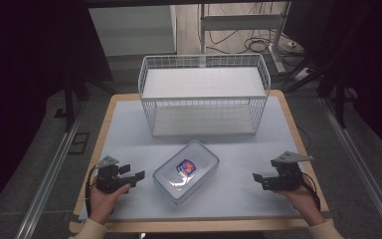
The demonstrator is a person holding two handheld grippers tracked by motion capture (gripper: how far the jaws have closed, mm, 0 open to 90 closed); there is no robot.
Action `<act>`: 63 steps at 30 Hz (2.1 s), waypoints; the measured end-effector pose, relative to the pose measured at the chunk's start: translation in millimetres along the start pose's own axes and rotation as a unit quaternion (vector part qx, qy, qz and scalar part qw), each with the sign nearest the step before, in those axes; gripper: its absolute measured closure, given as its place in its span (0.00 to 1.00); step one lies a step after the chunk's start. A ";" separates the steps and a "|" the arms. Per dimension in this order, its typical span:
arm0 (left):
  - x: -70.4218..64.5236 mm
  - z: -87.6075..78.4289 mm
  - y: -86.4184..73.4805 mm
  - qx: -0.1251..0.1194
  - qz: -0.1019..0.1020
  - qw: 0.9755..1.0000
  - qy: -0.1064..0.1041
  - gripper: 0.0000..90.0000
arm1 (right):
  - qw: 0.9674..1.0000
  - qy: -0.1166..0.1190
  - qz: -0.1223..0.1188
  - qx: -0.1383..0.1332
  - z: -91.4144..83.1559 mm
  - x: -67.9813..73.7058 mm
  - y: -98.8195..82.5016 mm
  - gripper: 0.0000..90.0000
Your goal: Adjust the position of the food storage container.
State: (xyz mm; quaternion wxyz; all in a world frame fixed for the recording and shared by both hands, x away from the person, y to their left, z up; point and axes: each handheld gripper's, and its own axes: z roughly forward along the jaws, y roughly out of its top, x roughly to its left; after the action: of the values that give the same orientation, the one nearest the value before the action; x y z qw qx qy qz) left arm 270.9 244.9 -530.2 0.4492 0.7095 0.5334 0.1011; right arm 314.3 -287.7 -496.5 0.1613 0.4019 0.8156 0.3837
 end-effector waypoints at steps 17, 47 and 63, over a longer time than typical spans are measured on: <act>-3.2 -4.9 6.7 -0.007 0.004 1.000 -0.008 0.28 | 1.000 -0.006 -0.014 0.020 3.8 4.0 -3.1 0.13; -92.6 -25.7 46.4 -0.020 0.090 0.991 -0.093 0.37 | 1.000 -0.003 -0.019 0.018 4.5 4.0 -1.5 0.13; -154.7 2.4 44.9 0.057 0.148 0.970 -0.186 0.98 | 1.000 -0.001 -0.016 0.015 3.7 4.6 -1.4 0.13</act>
State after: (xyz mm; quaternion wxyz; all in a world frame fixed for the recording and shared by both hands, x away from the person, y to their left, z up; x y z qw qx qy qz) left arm 238.9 111.2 -446.2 0.4794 0.8114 0.3344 0.0022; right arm 312.8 -282.8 -499.8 0.1626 0.3913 0.8276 0.3681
